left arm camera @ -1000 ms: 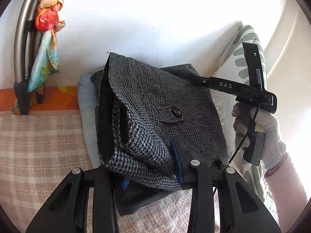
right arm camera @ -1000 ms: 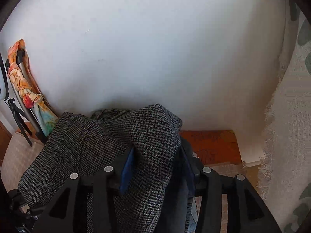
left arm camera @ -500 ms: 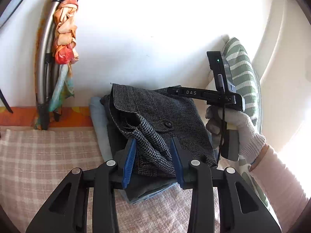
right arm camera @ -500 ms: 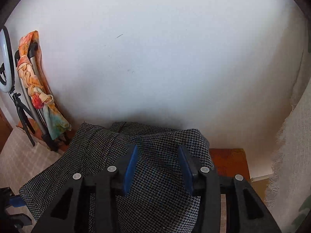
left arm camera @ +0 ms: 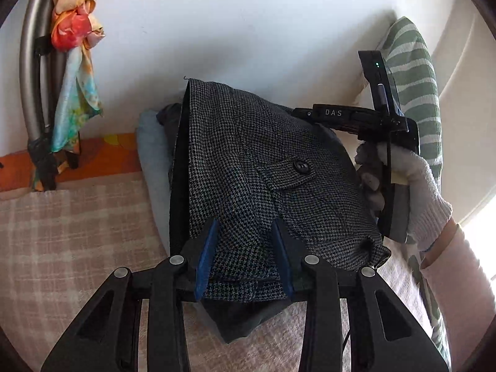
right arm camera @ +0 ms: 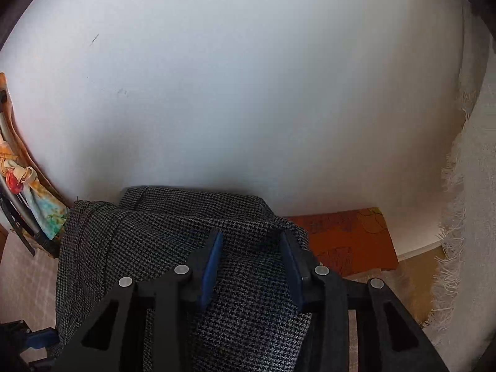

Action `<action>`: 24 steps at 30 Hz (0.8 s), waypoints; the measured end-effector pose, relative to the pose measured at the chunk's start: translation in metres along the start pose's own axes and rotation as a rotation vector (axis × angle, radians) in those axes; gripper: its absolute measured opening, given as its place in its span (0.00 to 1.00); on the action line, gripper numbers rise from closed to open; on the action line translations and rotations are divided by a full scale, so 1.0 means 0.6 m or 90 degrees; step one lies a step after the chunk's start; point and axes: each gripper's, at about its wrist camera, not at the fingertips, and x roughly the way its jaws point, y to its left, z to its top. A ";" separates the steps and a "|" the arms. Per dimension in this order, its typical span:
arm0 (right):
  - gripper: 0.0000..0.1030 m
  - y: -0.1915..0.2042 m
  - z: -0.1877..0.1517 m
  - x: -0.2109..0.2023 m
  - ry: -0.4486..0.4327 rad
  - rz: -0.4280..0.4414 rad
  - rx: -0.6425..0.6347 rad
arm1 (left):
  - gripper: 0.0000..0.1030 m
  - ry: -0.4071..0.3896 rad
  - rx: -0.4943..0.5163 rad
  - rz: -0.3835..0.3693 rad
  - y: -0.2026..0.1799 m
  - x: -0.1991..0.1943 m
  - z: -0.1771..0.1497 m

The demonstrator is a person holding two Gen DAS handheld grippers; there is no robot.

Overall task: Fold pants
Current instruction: 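Carry the shorts onto the clothes stack by the pillow and lower them with both grippers, then open both grippers and withdraw them from the stacked shorts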

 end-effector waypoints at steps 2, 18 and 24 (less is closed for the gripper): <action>0.38 -0.005 -0.003 0.004 0.004 0.001 0.012 | 0.34 0.000 0.002 0.005 -0.004 -0.003 -0.002; 0.59 0.053 -0.073 -0.266 -0.080 -0.010 0.014 | 0.37 -0.057 0.015 0.045 -0.048 -0.213 -0.030; 0.69 0.110 -0.160 -0.376 -0.107 -0.009 0.002 | 0.52 -0.086 0.038 0.072 -0.064 -0.310 -0.068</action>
